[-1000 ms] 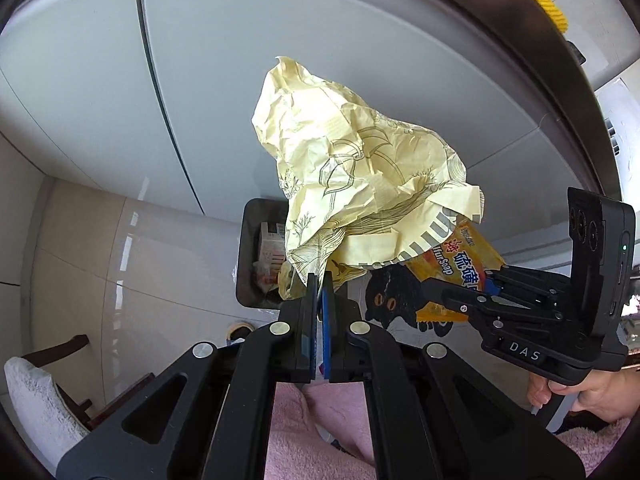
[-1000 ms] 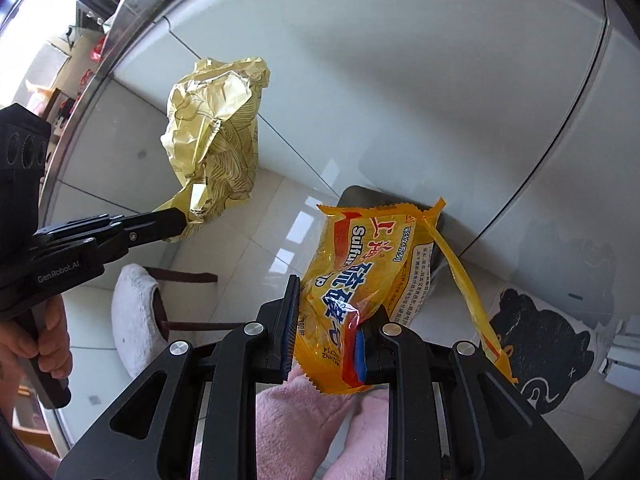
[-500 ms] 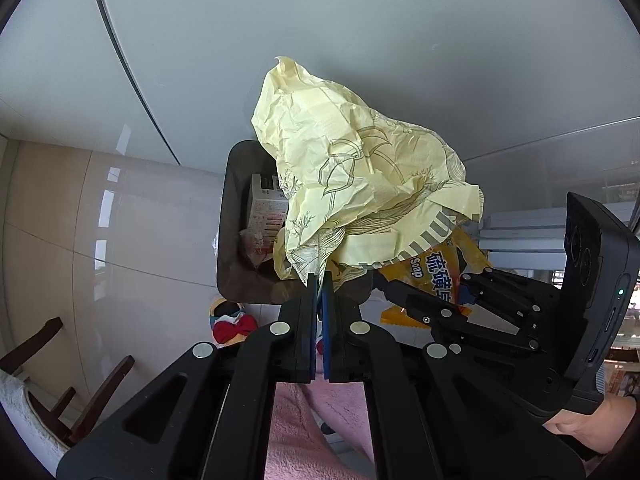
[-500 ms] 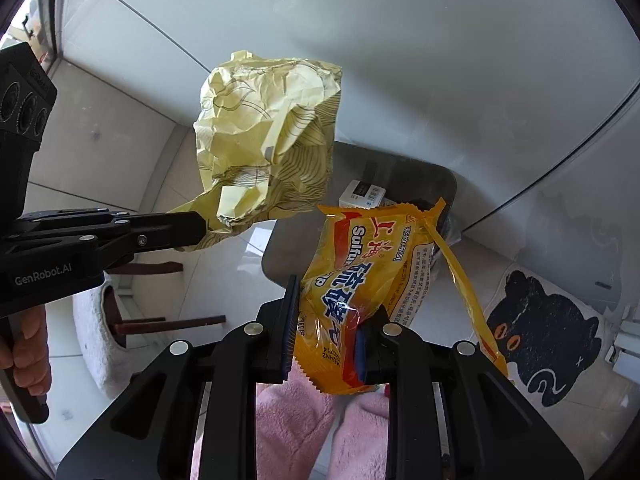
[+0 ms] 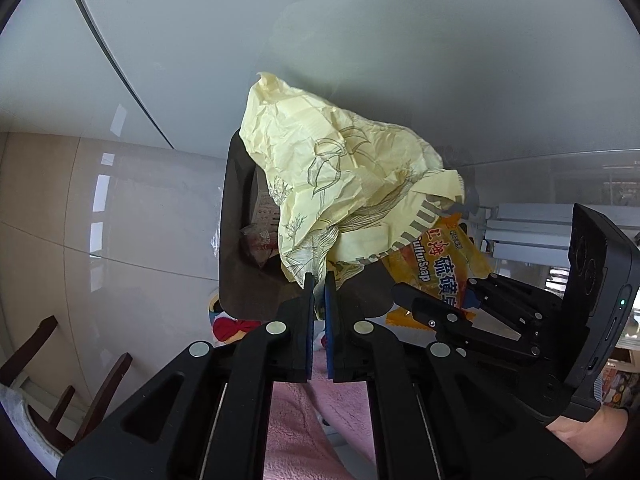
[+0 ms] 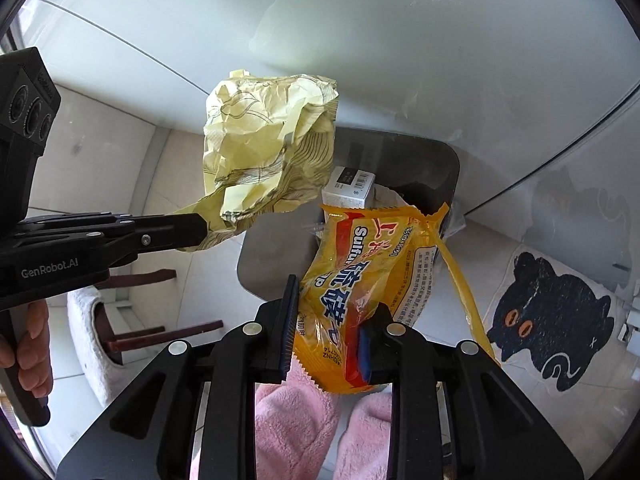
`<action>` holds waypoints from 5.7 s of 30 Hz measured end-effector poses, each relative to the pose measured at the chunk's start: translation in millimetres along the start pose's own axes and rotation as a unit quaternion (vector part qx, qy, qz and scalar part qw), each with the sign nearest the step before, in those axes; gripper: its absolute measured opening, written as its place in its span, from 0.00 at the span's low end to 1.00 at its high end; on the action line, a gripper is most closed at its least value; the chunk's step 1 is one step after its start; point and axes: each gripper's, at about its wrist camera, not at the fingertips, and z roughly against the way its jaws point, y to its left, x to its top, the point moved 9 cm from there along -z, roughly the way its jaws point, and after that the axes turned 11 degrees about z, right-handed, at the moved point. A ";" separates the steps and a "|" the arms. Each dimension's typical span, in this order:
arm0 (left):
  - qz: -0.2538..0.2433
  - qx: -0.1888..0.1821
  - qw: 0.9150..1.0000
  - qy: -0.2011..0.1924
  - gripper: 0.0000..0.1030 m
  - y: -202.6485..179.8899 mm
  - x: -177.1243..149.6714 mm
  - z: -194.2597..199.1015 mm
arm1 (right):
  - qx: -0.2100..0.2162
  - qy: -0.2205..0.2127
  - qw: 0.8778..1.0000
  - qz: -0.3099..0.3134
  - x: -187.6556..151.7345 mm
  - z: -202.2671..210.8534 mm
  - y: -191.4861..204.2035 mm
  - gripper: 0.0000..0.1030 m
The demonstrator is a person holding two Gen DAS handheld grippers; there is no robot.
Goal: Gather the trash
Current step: 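Carry the paper bag and soap packet over the bin and release both, then raise both tools back toward the counter, then grasp the yellow foam fruit net with the left tool while the right tool grasps the clear plastic bottle, then carry the foam net and bottle over the bin and release both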
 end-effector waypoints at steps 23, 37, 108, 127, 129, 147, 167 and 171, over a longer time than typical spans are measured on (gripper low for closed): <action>-0.013 0.024 0.995 -0.099 0.92 -33.1 -4.9 123.5 | -0.003 -0.035 0.999 0.014 1.9 108.7 15.1 0.97; -0.078 0.038 0.969 -0.232 0.92 -105.6 -14.0 296.3 | -0.001 -0.173 0.984 0.033 20.1 303.1 45.6 0.97; -0.318 -0.052 0.920 -0.221 0.09 -324.1 110.8 292.7 | -0.122 -0.258 0.958 -0.015 245.6 428.0 -132.4 0.61; -0.202 -0.026 0.937 -0.283 0.09 -216.7 4.7 350.6 | -0.041 -0.291 0.954 0.064 81.3 454.0 -1.9 0.61; -0.189 -0.021 0.940 -0.282 0.09 -201.8 -9.8 350.5 | -0.030 -0.277 0.957 0.078 59.6 442.9 13.3 0.61; -0.070 -0.002 0.979 -0.190 0.09 -82.6 -67.2 238.7 | 0.004 -0.091 0.995 0.030 -29.7 230.8 37.7 0.61; -0.034 0.015 0.996 -0.085 0.09 -26.0 -18.6 65.8 | -0.044 -0.012 0.998 -0.036 -19.9 50.8 -3.6 0.61; -0.032 0.018 0.997 -0.068 0.10 -21.0 -9.6 48.5 | -0.058 -0.006 0.998 -0.032 -11.3 32.4 -4.9 0.61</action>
